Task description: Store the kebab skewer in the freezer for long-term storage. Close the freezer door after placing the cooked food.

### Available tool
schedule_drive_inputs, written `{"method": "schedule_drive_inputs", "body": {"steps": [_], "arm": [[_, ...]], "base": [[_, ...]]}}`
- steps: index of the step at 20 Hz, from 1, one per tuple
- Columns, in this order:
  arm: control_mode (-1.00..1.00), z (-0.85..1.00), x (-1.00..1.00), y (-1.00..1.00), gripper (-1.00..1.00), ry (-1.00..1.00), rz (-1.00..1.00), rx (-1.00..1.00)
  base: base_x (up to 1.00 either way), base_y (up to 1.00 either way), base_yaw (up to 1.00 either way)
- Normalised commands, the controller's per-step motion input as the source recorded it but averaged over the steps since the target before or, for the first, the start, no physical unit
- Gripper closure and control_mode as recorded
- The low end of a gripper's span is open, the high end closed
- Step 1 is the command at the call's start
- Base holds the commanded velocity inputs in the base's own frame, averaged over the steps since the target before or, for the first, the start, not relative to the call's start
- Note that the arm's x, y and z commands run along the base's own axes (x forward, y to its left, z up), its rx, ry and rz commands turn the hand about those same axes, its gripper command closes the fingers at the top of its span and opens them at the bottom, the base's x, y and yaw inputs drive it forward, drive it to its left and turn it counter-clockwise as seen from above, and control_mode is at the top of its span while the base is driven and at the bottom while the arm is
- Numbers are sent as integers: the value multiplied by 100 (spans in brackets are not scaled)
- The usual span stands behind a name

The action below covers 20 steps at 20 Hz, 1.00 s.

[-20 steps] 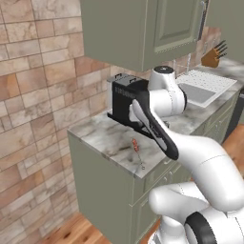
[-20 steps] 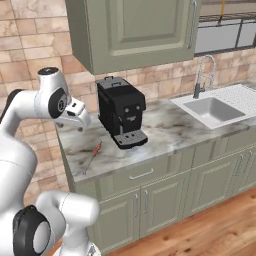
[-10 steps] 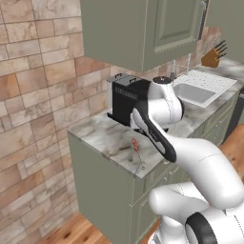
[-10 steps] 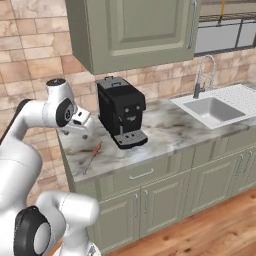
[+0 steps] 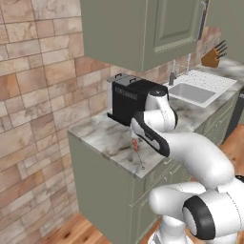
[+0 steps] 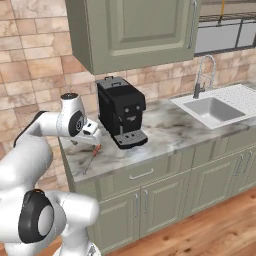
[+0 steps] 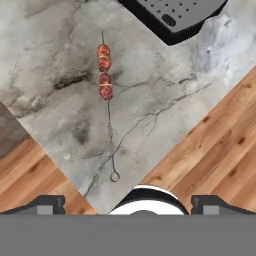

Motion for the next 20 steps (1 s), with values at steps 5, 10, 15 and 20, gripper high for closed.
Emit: {"method": "schedule_drive_inputs", "body": {"steps": [5, 10, 15, 20], "arm": [[-100, -50, 18, 0, -100, 9, 1, 0], [-100, -40, 21, 2, -100, 4, 1, 0], [-100, -19, 35, 21, -100, 0, 0, 0], [-100, -29, 28, 25, -100, 1, 1, 0]], "base": [[0, 0, 0], [0, 0, 0], [0, 0, 0], [0, 0, 0]]}}
